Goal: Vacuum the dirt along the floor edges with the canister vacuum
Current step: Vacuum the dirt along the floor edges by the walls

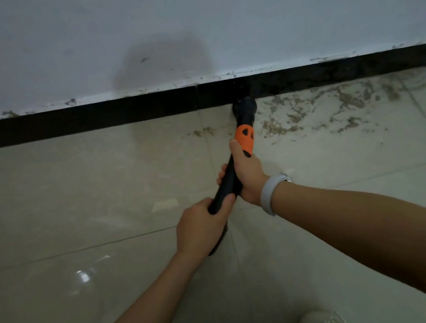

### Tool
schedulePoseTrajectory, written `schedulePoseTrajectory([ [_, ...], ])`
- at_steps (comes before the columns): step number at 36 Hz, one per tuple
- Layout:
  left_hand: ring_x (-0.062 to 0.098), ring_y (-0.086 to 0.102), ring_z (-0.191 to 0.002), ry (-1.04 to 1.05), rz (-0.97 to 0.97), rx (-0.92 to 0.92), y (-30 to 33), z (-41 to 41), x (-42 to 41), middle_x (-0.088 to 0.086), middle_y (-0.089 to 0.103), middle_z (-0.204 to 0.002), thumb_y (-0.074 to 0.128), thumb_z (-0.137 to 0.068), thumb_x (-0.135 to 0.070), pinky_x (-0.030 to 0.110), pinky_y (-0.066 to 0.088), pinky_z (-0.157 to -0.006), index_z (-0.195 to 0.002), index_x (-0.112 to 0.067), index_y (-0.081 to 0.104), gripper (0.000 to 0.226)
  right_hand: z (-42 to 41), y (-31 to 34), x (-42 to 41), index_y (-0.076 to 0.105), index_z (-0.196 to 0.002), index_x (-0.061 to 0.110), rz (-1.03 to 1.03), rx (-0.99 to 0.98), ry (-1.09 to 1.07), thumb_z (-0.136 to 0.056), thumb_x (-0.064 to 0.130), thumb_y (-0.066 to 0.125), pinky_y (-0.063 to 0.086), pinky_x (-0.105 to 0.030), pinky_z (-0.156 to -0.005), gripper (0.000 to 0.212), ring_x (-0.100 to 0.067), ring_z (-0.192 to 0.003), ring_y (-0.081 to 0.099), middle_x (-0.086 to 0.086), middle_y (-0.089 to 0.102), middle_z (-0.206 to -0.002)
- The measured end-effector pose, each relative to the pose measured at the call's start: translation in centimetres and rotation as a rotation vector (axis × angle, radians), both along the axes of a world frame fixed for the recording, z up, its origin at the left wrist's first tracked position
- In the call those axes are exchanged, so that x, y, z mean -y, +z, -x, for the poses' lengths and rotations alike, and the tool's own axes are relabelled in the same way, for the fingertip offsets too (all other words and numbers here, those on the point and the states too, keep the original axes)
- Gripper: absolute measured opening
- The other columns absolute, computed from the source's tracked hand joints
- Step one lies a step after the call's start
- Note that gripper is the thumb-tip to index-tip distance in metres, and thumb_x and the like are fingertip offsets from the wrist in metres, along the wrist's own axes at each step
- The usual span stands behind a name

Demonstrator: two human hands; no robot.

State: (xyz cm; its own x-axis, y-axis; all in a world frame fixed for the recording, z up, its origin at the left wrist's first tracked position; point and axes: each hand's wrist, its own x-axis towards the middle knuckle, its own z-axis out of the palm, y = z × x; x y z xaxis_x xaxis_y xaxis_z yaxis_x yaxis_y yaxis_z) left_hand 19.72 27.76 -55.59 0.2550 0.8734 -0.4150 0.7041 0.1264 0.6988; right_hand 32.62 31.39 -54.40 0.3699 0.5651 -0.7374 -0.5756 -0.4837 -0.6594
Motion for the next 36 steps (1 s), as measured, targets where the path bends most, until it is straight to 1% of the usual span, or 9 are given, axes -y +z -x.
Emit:
schedulePoseTrajectory([
  [4,0.016,0.062,-0.068,-0.06,0.039,0.028,-0.1,-0.9,0.3,-0.002,0.065,-0.073,0.051,-0.088,-0.058,0.032,0.049,-0.062,-0.084,-0.018,0.064,0.042,-2.0,-0.1,0.5,0.048,-0.097,0.009,-0.006,-0.01,-0.038,-0.096,0.036,0.056,0.052,-0.033,-0.052,0.029,-0.02,-0.049,0.052,-0.008,0.051,-0.064],
  [7,0.012,0.064,-0.081,-0.073,0.128,0.079,-0.2,0.3,0.7,-0.006,0.067,-0.09,0.054,-0.087,-0.057,0.034,0.054,-0.075,-0.103,-0.026,0.061,0.036,-2.2,0.0,0.7,0.048,-0.101,0.008,-0.001,-0.018,-0.05,-0.096,0.037,0.056,0.052,-0.033,-0.052,0.03,-0.02,-0.049,0.052,-0.008,0.051,-0.065],
  [10,0.01,0.063,-0.087,-0.039,0.192,0.108,0.2,2.5,0.7,-0.005,0.066,-0.099,0.055,-0.086,-0.059,0.028,0.053,-0.077,-0.11,-0.027,0.059,0.04,-1.3,0.6,0.3,0.048,-0.104,0.008,0.009,-0.058,-0.06,-0.096,0.037,0.057,0.051,-0.034,-0.053,0.031,-0.021,-0.05,0.051,-0.009,0.051,-0.066],
  [13,0.008,0.064,-0.086,-0.034,0.207,0.096,1.5,4.8,0.5,-0.009,0.066,-0.097,0.05,-0.069,-0.08,0.024,0.05,-0.071,-0.106,-0.031,0.059,0.062,0.3,1.2,-0.1,0.048,-0.109,0.009,0.009,-0.1,-0.058,-0.095,0.038,0.058,0.051,-0.034,-0.053,0.033,-0.021,-0.05,0.052,-0.009,0.052,-0.066],
  [15,0.005,0.063,-0.083,-0.004,0.204,0.101,2.2,5.9,0.7,-0.012,0.066,-0.093,0.042,-0.057,-0.084,0.022,0.047,-0.066,-0.103,-0.033,0.058,0.071,1.2,1.5,-0.3,0.048,-0.105,0.009,-0.001,-0.118,-0.043,-0.095,0.037,0.058,0.051,-0.034,-0.053,0.031,-0.02,-0.049,0.052,-0.008,0.051,-0.065],
  [20,0.009,0.067,-0.077,0.074,0.22,0.134,2.0,8.4,2.7,-0.005,0.068,-0.093,0.045,-0.056,-0.082,0.026,0.053,-0.069,-0.104,-0.029,0.059,0.073,3.8,2.1,-0.6,0.046,-0.093,0.01,-0.022,-0.132,0.093,-0.096,0.034,0.056,0.051,-0.032,-0.052,0.027,-0.02,-0.049,0.05,-0.008,0.05,-0.064],
  [24,0.018,0.067,-0.063,0.195,0.246,0.21,2.1,10.9,4.7,0.007,0.069,-0.086,0.055,-0.059,-0.073,0.026,0.053,-0.055,-0.101,-0.017,0.063,0.071,6.8,2.7,-0.1,0.045,-0.087,0.011,-0.015,-0.153,0.209,-0.097,0.034,0.056,0.051,-0.033,-0.053,0.027,-0.02,-0.05,0.05,-0.009,0.049,-0.062],
  [29,0.013,0.061,-0.05,0.298,0.238,0.297,2.5,13.0,7.4,0.003,0.064,-0.061,0.056,-0.057,-0.07,0.028,0.049,-0.048,-0.089,-0.013,0.064,0.066,10.1,2.9,0.7,0.046,-0.087,0.011,0.001,-0.157,0.331,-0.096,0.035,0.056,0.052,-0.033,-0.053,0.028,-0.02,-0.047,0.051,-0.008,0.05,-0.06],
  [36,0.019,0.058,-0.048,0.333,0.237,0.318,2.0,14.1,8.4,0.005,0.062,-0.057,0.056,-0.06,-0.069,0.032,0.048,-0.046,-0.086,-0.01,0.063,0.064,11.4,3.1,1.4,0.045,-0.087,0.011,0.038,-0.138,0.347,-0.097,0.036,0.055,0.052,-0.03,-0.049,0.029,-0.02,-0.047,0.051,-0.008,0.051,-0.061],
])
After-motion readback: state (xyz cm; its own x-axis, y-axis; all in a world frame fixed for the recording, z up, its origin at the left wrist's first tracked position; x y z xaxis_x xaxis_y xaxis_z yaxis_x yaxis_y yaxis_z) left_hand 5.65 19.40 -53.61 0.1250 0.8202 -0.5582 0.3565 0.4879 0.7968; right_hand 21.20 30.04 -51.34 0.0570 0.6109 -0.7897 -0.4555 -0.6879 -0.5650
